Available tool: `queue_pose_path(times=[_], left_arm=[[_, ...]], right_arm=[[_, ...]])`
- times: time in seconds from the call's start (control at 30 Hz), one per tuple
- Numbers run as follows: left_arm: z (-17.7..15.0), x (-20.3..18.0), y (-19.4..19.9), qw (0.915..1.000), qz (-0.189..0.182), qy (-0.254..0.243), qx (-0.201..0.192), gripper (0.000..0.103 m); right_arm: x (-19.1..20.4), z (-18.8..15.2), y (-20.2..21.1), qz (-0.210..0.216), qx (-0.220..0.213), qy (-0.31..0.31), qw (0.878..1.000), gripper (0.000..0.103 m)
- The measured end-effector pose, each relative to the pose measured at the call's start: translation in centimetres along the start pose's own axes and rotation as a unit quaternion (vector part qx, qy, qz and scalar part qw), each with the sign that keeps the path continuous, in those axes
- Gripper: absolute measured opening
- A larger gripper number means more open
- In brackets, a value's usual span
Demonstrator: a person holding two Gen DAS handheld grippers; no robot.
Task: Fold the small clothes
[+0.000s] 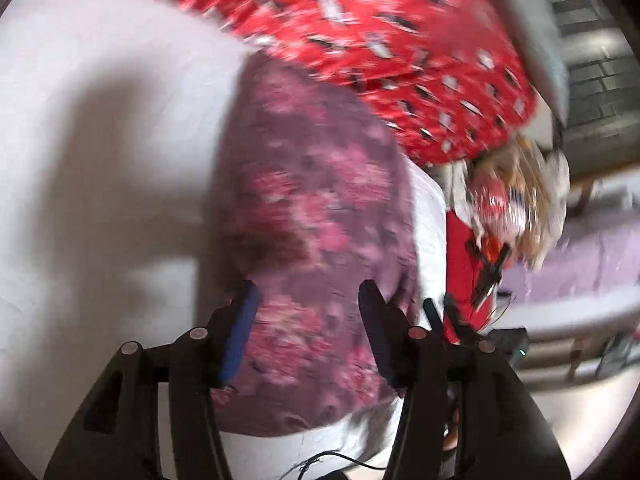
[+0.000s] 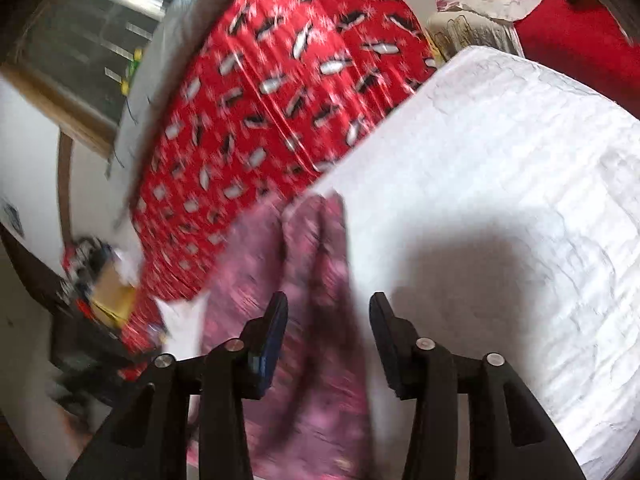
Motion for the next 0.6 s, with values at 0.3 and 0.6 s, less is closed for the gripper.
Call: queue_pose_path(times=[0.3,0.6], left_arm=[[-1.7,2.1,-1.1,0.9998,-0.014,0.013,0.008,0.051],[-4.1,1.1,-3.2,0.9978,0.037,-0.041,0.037,0.06]], right_arm=[[7.2,-3.6,-7.3,-0.084,0.118,0.221,0.965,0.056],[1.7,-2.5,-4.0,-0.051,0.088,0.104,0.989,0.01]])
Point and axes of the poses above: each gripper's, at about its wrist camera, not at the fingertips, and y roughly against the way its jaws point, x to its left, z to its top, the point moved 4 cm from there along -y, roughly the way its jaws point, and after that the axes turned 5 degrees about -x, right-handed, at the moved point
